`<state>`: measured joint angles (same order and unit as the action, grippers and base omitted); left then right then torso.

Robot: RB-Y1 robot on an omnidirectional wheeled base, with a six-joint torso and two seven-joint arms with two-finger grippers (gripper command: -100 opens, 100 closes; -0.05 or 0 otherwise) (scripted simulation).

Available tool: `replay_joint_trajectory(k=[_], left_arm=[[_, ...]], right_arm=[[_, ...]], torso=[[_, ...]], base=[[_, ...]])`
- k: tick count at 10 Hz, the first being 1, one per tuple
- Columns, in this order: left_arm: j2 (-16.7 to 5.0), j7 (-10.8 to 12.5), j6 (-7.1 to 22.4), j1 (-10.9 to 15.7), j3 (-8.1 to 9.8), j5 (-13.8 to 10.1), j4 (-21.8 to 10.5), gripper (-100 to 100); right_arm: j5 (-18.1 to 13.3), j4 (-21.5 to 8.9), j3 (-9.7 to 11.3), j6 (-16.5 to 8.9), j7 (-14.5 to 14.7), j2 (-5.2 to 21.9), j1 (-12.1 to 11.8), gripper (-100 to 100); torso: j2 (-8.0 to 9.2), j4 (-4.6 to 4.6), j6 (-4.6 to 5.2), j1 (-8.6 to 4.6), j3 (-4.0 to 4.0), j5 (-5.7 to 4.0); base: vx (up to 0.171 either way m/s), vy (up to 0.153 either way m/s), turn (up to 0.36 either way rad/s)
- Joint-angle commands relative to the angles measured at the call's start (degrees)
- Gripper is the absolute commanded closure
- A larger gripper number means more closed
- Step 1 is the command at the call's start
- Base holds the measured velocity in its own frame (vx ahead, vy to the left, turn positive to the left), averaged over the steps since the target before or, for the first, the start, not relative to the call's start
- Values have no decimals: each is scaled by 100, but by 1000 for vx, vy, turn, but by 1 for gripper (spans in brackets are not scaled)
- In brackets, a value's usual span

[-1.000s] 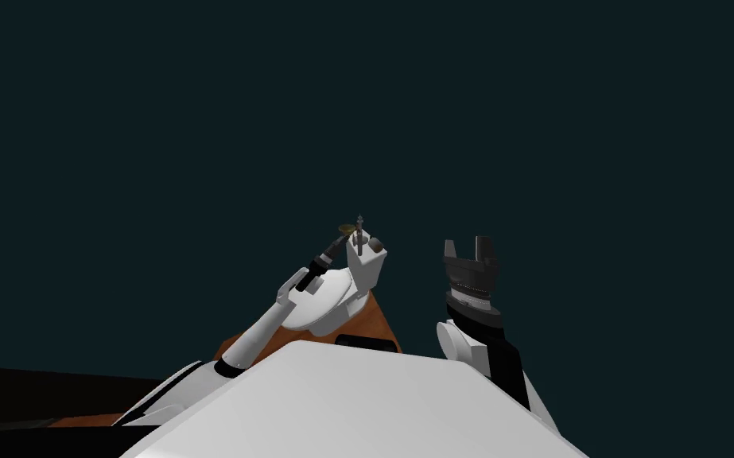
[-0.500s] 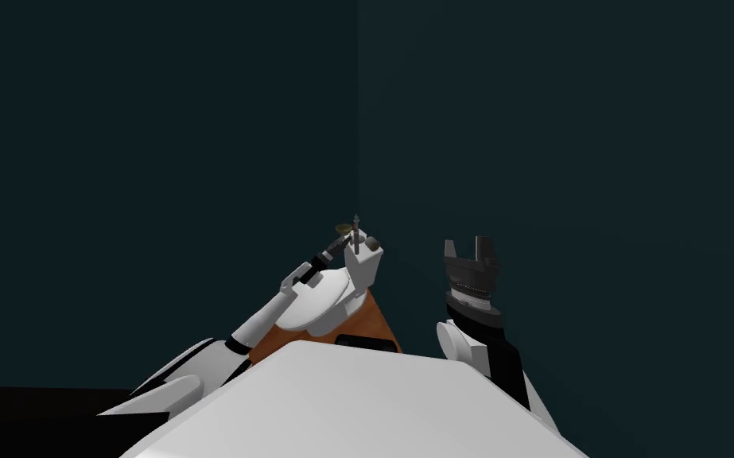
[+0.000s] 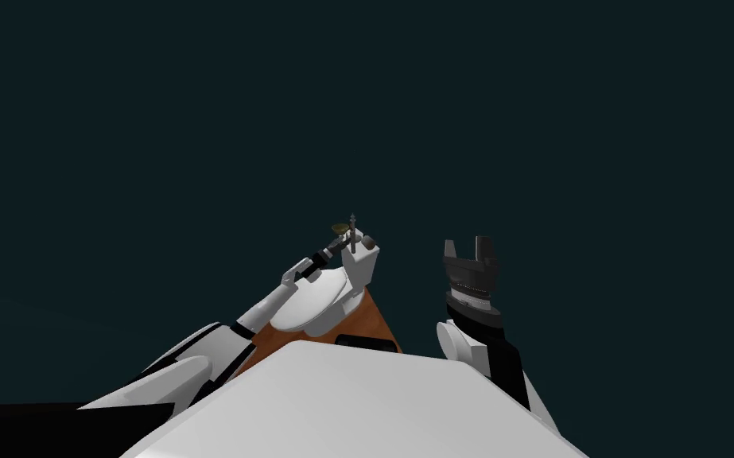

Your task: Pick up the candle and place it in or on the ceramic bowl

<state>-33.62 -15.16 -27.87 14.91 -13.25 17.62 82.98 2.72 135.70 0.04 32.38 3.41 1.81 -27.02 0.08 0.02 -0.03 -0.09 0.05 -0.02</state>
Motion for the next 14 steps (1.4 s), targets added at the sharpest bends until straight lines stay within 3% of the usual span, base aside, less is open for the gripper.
replay_joint_trajectory(k=[1, 3, 4, 9, 12, 14], left_arm=[[-48, -1, -19, 75, -22, 74, -192, -100], [-230, 10, -19, 372, -119, 365, -573, -100], [-230, 10, -19, 372, -119, 365, -655, -100], [-576, 54, -6, 936, -313, 979, -1573, -100], [-701, 78, 3, 1135, -386, 1219, -1908, -100], [-688, 68, 9, 1159, -390, 1236, -1950, -100]], right_arm=[[0, 0, 0, 0, 0, 0, 0, 0], [0, 0, 0, 0, 0, 0, 0, 0], [0, 0, 0, 0, 0, 0, 0, 0], [0, 0, 0, 0, 0, 0, 0, 0], [0, 0, 0, 0, 0, 0, 0, 0], [0, 0, 0, 0, 0, 0, -1, 0]], torso=[[0, 0, 0, 0, 0, 0], [1, 0, -1, 2, 0, 0], [3, 1, -1, -3, 2, -1], [5, 1, -2, -11, 3, -2], [4, 1, -2, -5, 2, -1], [-1, 0, -3, -1, 0, 0]], base=[[-24, -18, -28], [-32, -29, -71], [-28, -28, -33], [-33, -46, -69], [-27, -38, -46], [-11, -22, -12]])
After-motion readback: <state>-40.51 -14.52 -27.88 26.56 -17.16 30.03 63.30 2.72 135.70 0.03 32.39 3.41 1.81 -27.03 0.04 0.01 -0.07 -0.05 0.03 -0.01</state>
